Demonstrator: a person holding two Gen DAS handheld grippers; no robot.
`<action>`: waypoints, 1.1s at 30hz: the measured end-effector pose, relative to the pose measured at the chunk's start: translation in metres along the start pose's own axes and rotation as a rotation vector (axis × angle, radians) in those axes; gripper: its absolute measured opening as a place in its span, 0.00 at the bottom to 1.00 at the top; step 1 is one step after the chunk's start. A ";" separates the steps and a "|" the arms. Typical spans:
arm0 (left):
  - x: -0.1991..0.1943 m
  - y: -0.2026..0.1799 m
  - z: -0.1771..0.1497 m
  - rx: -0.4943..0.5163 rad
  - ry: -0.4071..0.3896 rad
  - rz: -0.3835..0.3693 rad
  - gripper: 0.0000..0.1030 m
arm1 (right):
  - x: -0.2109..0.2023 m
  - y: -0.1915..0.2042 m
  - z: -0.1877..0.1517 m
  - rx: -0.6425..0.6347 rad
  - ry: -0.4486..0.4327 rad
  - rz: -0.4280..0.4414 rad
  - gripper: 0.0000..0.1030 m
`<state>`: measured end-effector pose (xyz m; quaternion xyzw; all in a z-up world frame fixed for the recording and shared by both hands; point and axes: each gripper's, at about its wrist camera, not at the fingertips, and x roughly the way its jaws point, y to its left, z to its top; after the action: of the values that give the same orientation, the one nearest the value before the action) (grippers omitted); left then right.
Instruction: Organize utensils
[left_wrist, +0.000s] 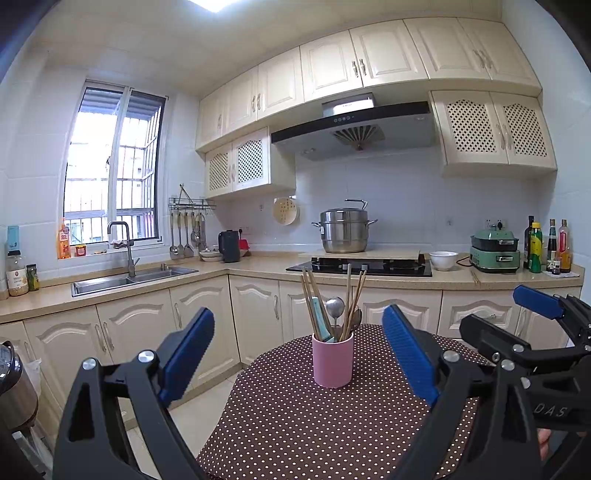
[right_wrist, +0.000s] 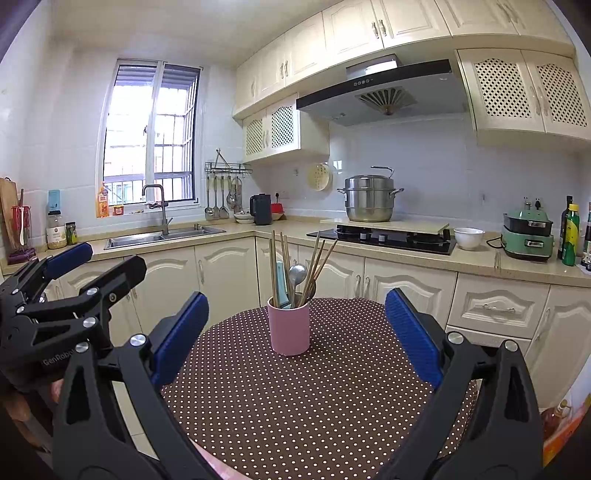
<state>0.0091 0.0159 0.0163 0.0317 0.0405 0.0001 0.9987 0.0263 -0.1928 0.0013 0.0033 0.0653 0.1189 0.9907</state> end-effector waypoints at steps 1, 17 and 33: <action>0.000 0.000 0.000 0.001 0.001 0.000 0.88 | 0.000 0.000 0.000 0.000 0.001 0.000 0.92; 0.002 0.001 -0.003 0.005 0.007 0.002 0.88 | 0.002 -0.001 -0.003 0.007 0.013 0.000 0.92; 0.004 0.008 -0.009 0.004 0.013 0.003 0.88 | 0.008 -0.002 -0.007 0.012 0.028 0.003 0.92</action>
<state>0.0126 0.0242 0.0078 0.0339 0.0471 0.0016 0.9983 0.0332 -0.1934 -0.0069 0.0076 0.0796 0.1199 0.9896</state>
